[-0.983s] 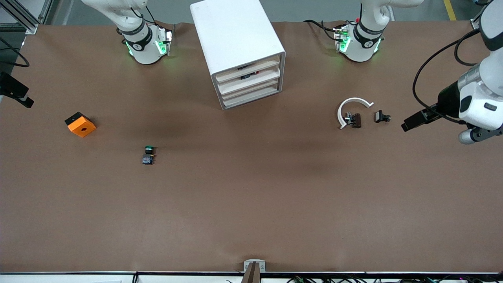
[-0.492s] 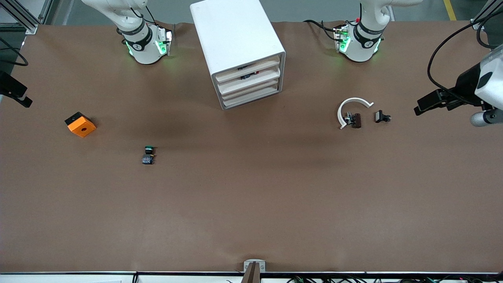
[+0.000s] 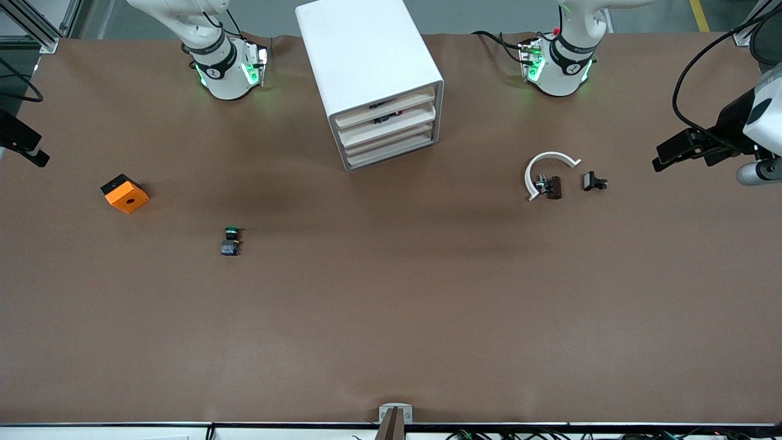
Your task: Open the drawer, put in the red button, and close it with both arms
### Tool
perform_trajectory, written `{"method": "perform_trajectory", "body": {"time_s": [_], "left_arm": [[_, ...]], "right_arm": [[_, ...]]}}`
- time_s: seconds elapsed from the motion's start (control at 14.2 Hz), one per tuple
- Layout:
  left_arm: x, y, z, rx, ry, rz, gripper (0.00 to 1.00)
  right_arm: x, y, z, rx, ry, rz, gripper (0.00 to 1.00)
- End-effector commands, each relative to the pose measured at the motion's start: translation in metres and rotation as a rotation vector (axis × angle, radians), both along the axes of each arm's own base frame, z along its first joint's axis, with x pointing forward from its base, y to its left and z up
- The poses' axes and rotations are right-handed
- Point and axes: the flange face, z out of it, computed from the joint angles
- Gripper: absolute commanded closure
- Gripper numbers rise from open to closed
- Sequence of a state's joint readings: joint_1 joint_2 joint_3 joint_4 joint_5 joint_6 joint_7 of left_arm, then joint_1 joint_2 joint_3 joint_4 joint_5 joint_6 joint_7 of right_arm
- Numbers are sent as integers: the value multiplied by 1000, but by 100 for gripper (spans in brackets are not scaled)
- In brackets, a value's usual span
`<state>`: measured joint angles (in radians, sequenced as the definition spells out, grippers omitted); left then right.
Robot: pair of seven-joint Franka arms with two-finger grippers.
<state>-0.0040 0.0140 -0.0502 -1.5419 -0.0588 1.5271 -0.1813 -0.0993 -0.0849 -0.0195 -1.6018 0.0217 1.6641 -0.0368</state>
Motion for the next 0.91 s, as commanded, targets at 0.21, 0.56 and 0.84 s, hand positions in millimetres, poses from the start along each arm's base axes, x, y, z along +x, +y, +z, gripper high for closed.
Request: {"method": "perform_trajectory", "body": {"time_s": [0.21,0.56,0.84], "left_arm": [[-26,0,2,29,4,-22,0],[-42,-11,5,92,-27,-53,0],[-32,-5,23,86,-53,-77,0]], "right_arm": [[2,0,5,9,0,0,0],[3,2,5,8,1,5,0],[2,2,6,-3,0,7,0]]}}
